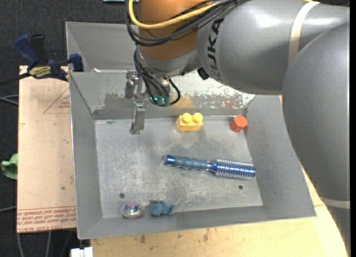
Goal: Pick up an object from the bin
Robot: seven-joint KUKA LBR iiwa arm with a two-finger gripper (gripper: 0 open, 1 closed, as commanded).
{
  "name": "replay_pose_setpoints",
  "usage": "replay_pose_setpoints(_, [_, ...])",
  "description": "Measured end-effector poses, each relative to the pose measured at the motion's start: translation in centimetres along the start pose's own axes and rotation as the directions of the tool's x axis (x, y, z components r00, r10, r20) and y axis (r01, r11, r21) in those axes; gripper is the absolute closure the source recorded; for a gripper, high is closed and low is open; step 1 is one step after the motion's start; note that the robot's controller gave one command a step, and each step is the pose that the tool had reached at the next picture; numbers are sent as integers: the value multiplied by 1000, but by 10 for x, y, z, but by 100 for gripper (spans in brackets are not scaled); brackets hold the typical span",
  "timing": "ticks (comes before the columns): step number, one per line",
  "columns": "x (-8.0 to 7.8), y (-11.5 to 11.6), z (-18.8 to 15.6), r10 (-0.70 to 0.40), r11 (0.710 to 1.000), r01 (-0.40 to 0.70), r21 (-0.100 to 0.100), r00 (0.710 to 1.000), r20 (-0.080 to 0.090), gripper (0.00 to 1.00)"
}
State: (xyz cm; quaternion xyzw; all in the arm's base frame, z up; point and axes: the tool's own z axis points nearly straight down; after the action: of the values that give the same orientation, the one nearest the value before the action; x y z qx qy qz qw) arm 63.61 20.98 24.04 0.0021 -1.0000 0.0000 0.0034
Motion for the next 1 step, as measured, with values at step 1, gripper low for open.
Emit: replay_pose_setpoints(1, [98,-35,26,-412,911,412,2,911,4,0])
